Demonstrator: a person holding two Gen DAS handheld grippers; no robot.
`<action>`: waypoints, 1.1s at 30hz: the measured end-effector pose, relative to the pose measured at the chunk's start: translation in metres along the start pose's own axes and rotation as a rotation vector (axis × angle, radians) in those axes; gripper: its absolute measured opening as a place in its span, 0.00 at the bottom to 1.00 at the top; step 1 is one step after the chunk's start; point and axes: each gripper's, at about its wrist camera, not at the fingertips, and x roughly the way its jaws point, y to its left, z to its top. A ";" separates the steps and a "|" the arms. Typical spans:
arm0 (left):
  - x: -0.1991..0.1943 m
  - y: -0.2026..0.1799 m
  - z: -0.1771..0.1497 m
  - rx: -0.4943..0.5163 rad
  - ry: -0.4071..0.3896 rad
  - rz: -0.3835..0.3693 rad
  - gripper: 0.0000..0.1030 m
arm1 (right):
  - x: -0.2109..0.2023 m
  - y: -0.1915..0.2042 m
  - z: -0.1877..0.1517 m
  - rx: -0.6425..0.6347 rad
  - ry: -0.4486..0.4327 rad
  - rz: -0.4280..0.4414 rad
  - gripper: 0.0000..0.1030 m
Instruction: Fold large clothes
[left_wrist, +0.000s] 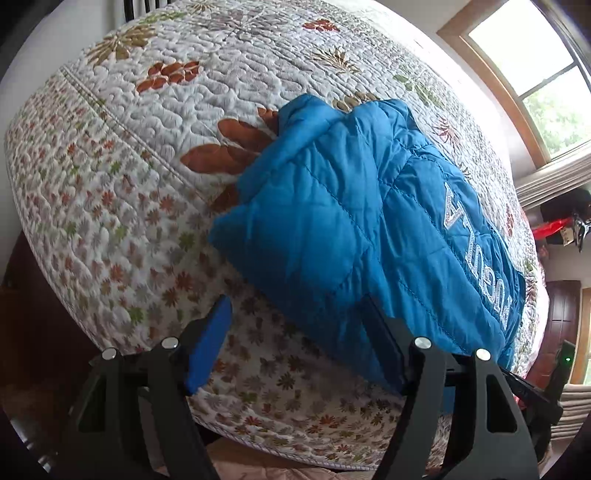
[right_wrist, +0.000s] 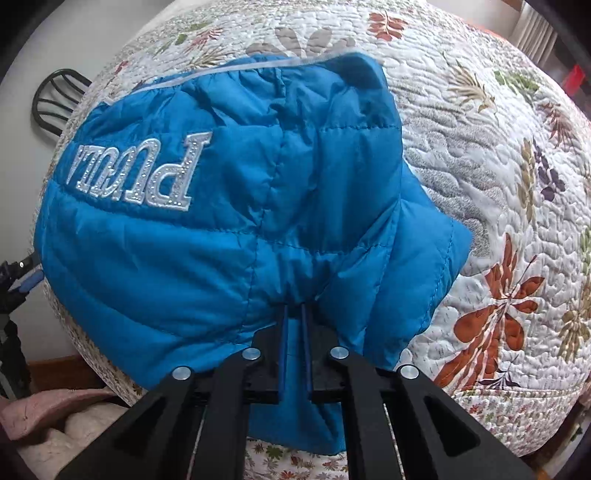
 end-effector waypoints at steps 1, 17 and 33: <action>0.002 -0.001 -0.001 -0.002 0.002 -0.007 0.73 | 0.002 -0.002 0.001 0.004 0.002 0.006 0.03; 0.042 0.023 0.021 -0.179 0.005 -0.229 0.66 | 0.005 -0.011 0.001 0.010 0.005 0.029 0.02; 0.064 0.040 0.009 -0.144 0.036 -0.325 0.31 | 0.014 0.004 0.015 -0.011 0.032 -0.007 0.02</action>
